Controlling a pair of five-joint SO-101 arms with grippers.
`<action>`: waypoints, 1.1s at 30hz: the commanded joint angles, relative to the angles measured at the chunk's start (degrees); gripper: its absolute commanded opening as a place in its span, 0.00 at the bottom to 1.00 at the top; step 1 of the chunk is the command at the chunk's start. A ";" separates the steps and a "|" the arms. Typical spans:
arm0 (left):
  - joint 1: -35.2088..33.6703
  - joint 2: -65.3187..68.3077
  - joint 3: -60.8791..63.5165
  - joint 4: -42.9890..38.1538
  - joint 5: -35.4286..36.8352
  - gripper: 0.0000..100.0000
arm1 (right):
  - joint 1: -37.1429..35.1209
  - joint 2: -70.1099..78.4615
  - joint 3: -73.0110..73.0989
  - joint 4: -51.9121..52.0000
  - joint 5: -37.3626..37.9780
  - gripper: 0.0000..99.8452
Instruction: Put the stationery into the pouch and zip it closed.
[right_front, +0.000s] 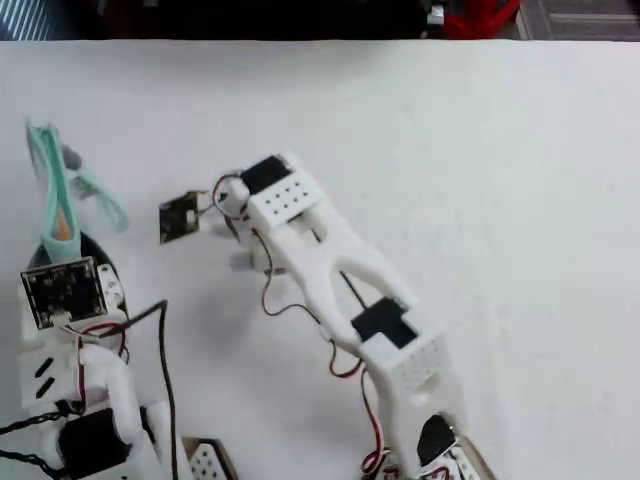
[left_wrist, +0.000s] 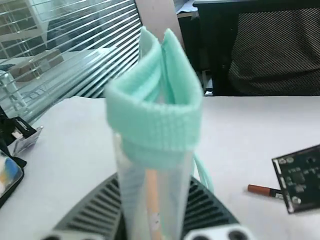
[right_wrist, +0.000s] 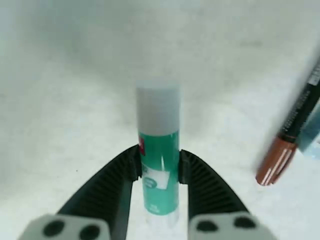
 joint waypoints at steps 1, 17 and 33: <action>2.33 -0.66 -1.14 -0.62 4.66 0.02 | 2.07 -9.71 -0.97 1.71 -3.34 0.02; 30.90 -0.66 -1.23 -0.62 20.22 0.02 | 13.93 -53.67 -0.79 1.63 -28.22 0.02; 56.22 -0.66 9.76 -5.27 9.41 0.03 | 11.12 -66.15 8.62 -3.03 -53.19 0.02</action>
